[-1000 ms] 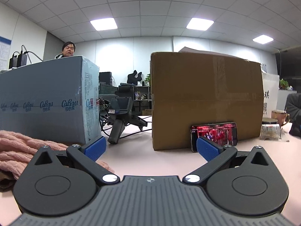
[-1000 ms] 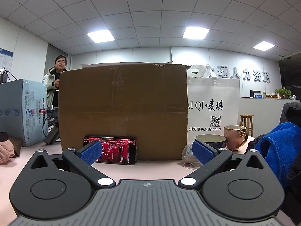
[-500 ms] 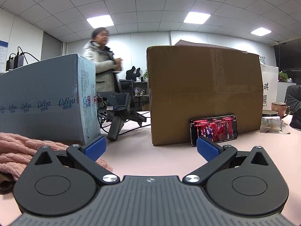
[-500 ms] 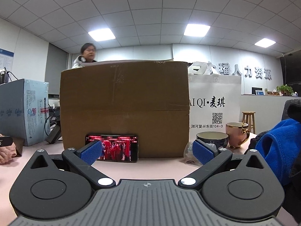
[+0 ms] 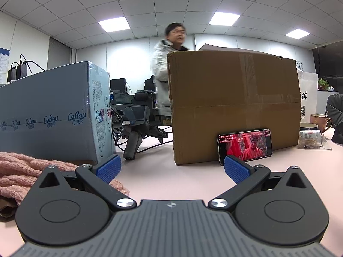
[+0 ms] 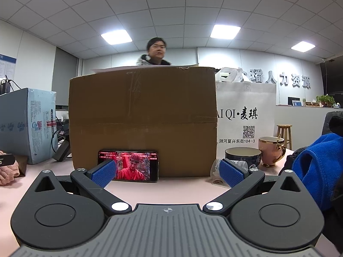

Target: Fold clothes

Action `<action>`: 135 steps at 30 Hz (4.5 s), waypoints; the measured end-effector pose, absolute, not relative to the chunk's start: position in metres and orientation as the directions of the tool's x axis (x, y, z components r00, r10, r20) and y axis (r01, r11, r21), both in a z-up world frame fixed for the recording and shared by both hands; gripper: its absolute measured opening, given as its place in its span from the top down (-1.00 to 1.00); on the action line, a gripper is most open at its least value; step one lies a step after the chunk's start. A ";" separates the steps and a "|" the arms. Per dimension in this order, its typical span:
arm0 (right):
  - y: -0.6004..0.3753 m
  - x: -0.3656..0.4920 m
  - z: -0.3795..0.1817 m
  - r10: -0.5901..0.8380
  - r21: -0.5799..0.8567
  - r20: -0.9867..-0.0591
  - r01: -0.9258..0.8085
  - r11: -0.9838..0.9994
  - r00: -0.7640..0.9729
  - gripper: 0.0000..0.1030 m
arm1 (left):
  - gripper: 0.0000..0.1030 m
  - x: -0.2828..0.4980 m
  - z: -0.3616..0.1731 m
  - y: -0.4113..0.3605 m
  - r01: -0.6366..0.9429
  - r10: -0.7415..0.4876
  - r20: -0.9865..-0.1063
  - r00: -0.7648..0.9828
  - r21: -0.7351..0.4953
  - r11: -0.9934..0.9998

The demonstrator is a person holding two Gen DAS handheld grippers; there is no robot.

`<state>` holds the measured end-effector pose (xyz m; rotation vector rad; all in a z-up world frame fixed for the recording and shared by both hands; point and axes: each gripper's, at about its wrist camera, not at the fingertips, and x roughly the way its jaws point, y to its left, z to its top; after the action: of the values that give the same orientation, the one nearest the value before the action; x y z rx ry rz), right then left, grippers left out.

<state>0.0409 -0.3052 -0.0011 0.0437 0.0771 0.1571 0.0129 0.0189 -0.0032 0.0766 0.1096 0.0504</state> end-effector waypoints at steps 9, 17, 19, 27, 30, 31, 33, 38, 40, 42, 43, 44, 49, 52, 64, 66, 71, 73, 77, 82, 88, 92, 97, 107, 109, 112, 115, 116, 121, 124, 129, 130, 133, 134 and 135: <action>-0.306 0.044 -0.002 0.159 0.053 -0.094 -0.155 0.987 0.983 -1.00 | -1.00 0.013 -0.003 0.019 -0.043 0.052 -0.111 0.992 0.083 0.996; -0.307 0.045 -0.002 0.165 0.056 -0.102 -0.160 0.986 0.981 -1.00 | -1.00 0.013 -0.003 0.018 -0.041 0.050 -0.114 0.992 0.087 0.995; -0.307 0.045 -0.002 0.166 0.056 -0.103 -0.161 0.985 0.981 -1.00 | -1.00 0.014 -0.003 0.018 -0.040 0.050 -0.115 0.992 0.088 0.995; -0.307 0.046 -0.003 0.169 0.059 -0.109 -0.164 0.985 0.980 -1.00 | -1.00 0.014 -0.003 0.018 -0.039 0.049 -0.118 0.992 0.087 0.995; -0.307 0.046 -0.003 0.170 0.059 -0.110 -0.165 0.985 0.979 -1.00 | -1.00 0.014 -0.003 0.018 -0.038 0.049 -0.117 0.992 0.088 0.995; -0.307 0.046 -0.003 0.171 0.059 -0.110 -0.165 0.984 0.979 -1.00 | -1.00 0.014 -0.003 0.018 -0.038 0.049 -0.118 0.992 0.088 0.995; -0.307 0.046 -0.003 0.172 0.059 -0.111 -0.166 0.984 0.979 -1.00 | -1.00 0.014 -0.003 0.018 -0.038 0.048 -0.118 0.992 0.087 0.995; -0.308 0.047 -0.003 0.173 0.061 -0.113 -0.167 0.984 0.978 -1.00 | -1.00 0.014 -0.003 0.018 -0.037 0.048 -0.119 0.992 0.087 0.996; -0.308 0.047 -0.002 0.173 0.061 -0.114 -0.167 0.984 0.978 -1.00 | -1.00 0.014 -0.003 0.018 -0.037 0.048 -0.119 0.992 0.087 0.996; -0.308 0.047 -0.002 0.174 0.062 -0.114 -0.167 0.984 0.978 -1.00 | -1.00 0.014 -0.004 0.018 -0.037 0.048 -0.119 0.992 0.087 0.996; -0.308 0.047 -0.002 0.174 0.062 -0.114 -0.168 0.984 0.978 -1.00 | -1.00 0.014 -0.004 0.018 -0.037 0.048 -0.119 0.992 0.087 0.996; -0.308 0.047 -0.003 0.174 0.062 -0.114 -0.168 0.984 0.978 -1.00 | -1.00 0.014 -0.004 0.018 -0.037 0.048 -0.119 0.992 0.087 0.996; -0.308 0.047 -0.003 0.175 0.061 -0.114 -0.169 0.984 0.978 -1.00 | -1.00 0.013 -0.004 0.018 -0.037 0.047 -0.119 0.992 0.087 0.996; -0.308 0.047 -0.003 0.176 0.061 -0.115 -0.169 0.984 0.978 -1.00 | -1.00 0.013 -0.004 0.018 -0.037 0.047 -0.118 0.992 0.088 0.995; -0.308 0.047 -0.004 0.178 0.062 -0.117 -0.171 0.983 0.977 -1.00 | -1.00 0.014 -0.004 0.017 -0.035 0.046 -0.118 0.992 0.092 0.995; -0.308 0.047 -0.004 0.178 0.062 -0.118 -0.172 0.983 0.977 -1.00 | -1.00 0.015 -0.004 0.017 -0.035 0.046 -0.118 0.992 0.093 0.995; -0.308 0.047 -0.004 0.179 0.063 -0.120 -0.172 0.983 0.977 -1.00 | -1.00 0.015 -0.004 0.017 -0.035 0.046 -0.118 0.992 0.093 0.995; -0.308 0.047 -0.004 0.179 0.063 -0.120 -0.173 0.983 0.976 -1.00 | -1.00 0.013 -0.005 0.017 -0.035 0.046 -0.117 0.992 0.093 0.995; -0.308 0.047 -0.004 0.179 0.064 -0.121 -0.173 0.983 0.976 -1.00 | -1.00 0.013 -0.004 0.017 -0.035 0.046 -0.118 0.992 0.094 0.995; -0.308 0.047 -0.004 0.180 0.064 -0.122 -0.174 0.983 0.976 -1.00 | -1.00 0.013 -0.004 0.016 -0.035 0.046 -0.118 0.992 0.094 0.995; -0.308 0.047 -0.004 0.182 0.064 -0.122 -0.175 0.983 0.976 -1.00 | -1.00 0.013 -0.004 0.015 -0.035 0.046 -0.119 0.992 0.095 0.995; -0.308 0.048 -0.003 0.182 0.065 -0.124 -0.175 0.982 0.975 -1.00 | -1.00 0.013 -0.004 0.015 -0.035 0.046 -0.120 0.992 0.094 0.995; -0.308 0.047 -0.004 0.183 0.065 -0.124 -0.176 0.982 0.975 -1.00 | -1.00 0.013 -0.004 0.015 -0.034 0.046 -0.120 0.992 0.095 0.995; -0.309 0.047 -0.004 0.185 0.064 -0.126 -0.178 0.982 0.975 -1.00 | -1.00 0.014 -0.004 0.015 -0.034 0.046 -0.120 0.992 0.102 0.994; -0.309 0.047 -0.004 0.185 0.065 -0.127 -0.178 0.982 0.975 -1.00 | -1.00 0.014 -0.004 0.015 -0.034 0.046 -0.120 0.992 0.103 0.994; -0.308 0.048 -0.004 0.185 0.065 -0.129 -0.178 0.982 0.974 -1.00 | -1.00 0.015 -0.004 0.015 -0.033 0.046 -0.121 0.992 0.104 0.994; -0.309 0.048 -0.004 0.186 0.066 -0.129 -0.179 0.982 0.974 -1.00 | -1.00 0.015 -0.004 0.015 -0.032 0.045 -0.120 0.992 0.105 0.994; -0.308 0.049 -0.004 0.187 0.066 -0.130 -0.179 0.982 0.974 -1.00 | -1.00 0.015 -0.004 0.015 -0.032 0.045 -0.120 0.992 0.105 0.994; -0.309 0.049 -0.004 0.187 0.067 -0.132 -0.179 0.981 0.973 -1.00 | -1.00 0.016 -0.004 0.015 -0.032 0.044 -0.122 0.992 0.104 0.994; -0.308 0.048 -0.004 0.187 0.067 -0.132 -0.180 0.981 0.973 -1.00 | -1.00 0.016 -0.004 0.016 -0.031 0.044 -0.122 0.992 0.105 0.994; -0.308 0.049 -0.004 0.187 0.066 -0.133 -0.179 0.982 0.973 -1.00 | -1.00 0.016 -0.004 0.015 -0.031 0.044 -0.122 0.992 0.106 0.994; -0.308 0.049 -0.003 0.187 0.067 -0.133 -0.179 0.982 0.973 -1.00 | -1.00 0.016 -0.004 0.015 -0.031 0.044 -0.122 0.992 0.106 0.994; -0.308 0.050 -0.003 0.187 0.067 -0.134 -0.179 0.982 0.973 -1.00 | -1.00 0.016 -0.004 0.015 -0.030 0.043 -0.122 0.992 0.106 0.994; -0.308 0.050 -0.003 0.187 0.067 -0.134 -0.179 0.982 0.973 -1.00 | -1.00 0.016 -0.004 0.015 -0.030 0.043 -0.122 0.992 0.106 0.994; -0.308 0.050 -0.003 0.187 0.067 -0.134 -0.179 0.982 0.973 -1.00 | -1.00 0.016 -0.004 0.015 -0.030 0.043 -0.122 0.992 0.106 0.994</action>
<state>0.0496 -0.3077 -0.0034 0.0542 0.1402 0.1848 0.0160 0.0153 -0.0043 0.1042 0.1244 0.0367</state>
